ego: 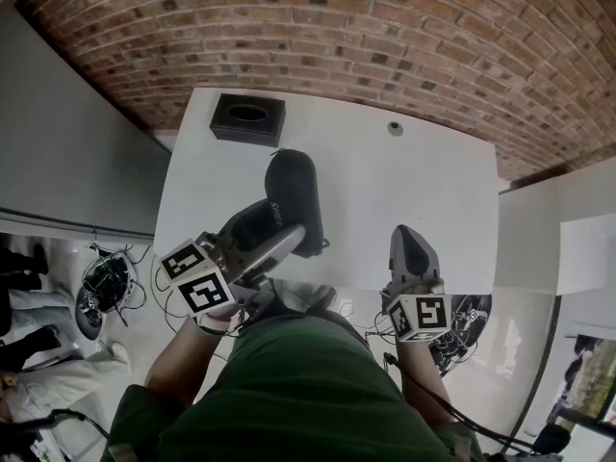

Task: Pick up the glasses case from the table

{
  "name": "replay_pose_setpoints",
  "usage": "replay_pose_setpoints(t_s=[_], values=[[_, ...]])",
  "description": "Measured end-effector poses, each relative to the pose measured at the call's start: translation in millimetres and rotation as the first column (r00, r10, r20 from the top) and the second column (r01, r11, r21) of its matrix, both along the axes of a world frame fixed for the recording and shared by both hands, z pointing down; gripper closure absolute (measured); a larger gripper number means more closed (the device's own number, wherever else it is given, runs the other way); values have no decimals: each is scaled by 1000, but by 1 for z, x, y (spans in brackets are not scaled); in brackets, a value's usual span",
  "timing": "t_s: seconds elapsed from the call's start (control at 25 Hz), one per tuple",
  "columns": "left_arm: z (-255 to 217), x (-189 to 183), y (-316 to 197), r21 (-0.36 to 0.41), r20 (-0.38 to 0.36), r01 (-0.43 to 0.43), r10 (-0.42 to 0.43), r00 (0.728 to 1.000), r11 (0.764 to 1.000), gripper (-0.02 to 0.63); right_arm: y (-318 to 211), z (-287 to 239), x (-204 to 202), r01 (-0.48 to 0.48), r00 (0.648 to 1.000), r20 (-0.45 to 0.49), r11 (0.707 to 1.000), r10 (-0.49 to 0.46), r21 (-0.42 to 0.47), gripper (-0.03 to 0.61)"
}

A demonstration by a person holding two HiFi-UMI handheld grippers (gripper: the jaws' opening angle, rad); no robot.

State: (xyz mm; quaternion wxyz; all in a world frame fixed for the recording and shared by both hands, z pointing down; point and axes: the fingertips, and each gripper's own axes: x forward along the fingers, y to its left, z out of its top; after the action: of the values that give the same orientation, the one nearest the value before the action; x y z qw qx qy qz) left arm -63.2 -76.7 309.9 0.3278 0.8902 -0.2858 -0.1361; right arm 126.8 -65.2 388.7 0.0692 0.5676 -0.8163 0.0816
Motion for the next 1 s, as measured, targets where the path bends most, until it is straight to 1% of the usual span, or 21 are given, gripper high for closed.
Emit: replay_pose_setpoints(t_s=[0.56, 0.76, 1.0], values=[[0, 0, 5, 6, 7, -12, 12, 1000, 1000, 337, 4, -3, -3, 12, 1000, 2, 1000, -12, 16, 576], [1, 1, 5, 5, 10, -9, 9, 1000, 1000, 337, 3, -4, -6, 26, 999, -22, 1000, -26, 2, 577], [2, 1, 5, 3, 15, -7, 7, 1000, 1000, 337, 4, -4, -5, 28, 1000, -14, 1000, -28, 2, 577]])
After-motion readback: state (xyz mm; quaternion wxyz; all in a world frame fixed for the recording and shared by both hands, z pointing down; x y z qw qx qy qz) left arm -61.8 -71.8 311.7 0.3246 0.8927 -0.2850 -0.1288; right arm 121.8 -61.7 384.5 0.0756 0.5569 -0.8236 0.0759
